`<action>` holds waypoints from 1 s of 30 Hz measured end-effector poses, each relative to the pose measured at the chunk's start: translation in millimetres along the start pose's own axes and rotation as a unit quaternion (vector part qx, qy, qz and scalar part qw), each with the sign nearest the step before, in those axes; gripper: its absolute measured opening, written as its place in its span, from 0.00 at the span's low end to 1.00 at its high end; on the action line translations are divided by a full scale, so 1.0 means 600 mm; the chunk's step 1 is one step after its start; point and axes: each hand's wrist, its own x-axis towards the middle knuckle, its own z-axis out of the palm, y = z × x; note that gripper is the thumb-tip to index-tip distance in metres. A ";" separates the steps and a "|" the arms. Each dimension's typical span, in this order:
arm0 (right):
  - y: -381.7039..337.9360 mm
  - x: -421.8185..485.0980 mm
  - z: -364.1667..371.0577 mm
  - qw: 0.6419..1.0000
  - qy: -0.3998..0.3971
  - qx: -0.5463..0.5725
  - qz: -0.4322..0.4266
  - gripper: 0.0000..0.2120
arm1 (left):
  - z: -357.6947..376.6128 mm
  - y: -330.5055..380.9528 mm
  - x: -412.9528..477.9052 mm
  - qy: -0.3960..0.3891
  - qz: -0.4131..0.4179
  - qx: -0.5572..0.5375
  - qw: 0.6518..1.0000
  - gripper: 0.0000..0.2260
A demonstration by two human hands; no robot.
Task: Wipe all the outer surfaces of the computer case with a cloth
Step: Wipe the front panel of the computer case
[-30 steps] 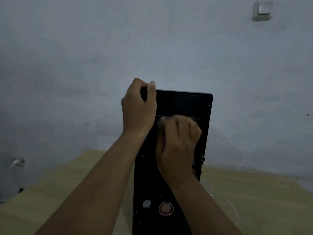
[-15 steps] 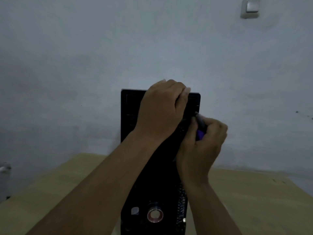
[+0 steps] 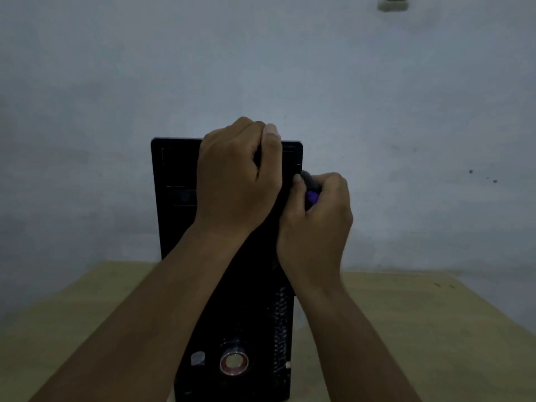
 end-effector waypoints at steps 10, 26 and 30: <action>-0.010 0.026 -0.001 1.000 -0.020 -0.022 0.004 0.07 | -0.006 0.001 -0.001 -0.011 -0.006 -0.015 1.000 0.19; 0.016 0.024 -0.025 0.987 -0.089 -0.060 -0.120 0.10 | -0.002 0.004 -0.003 0.003 -0.004 -0.015 1.000 0.18; 0.009 0.062 -0.036 0.992 -0.115 -0.005 -0.056 0.11 | -0.003 0.004 -0.002 -0.003 -0.004 -0.020 1.000 0.19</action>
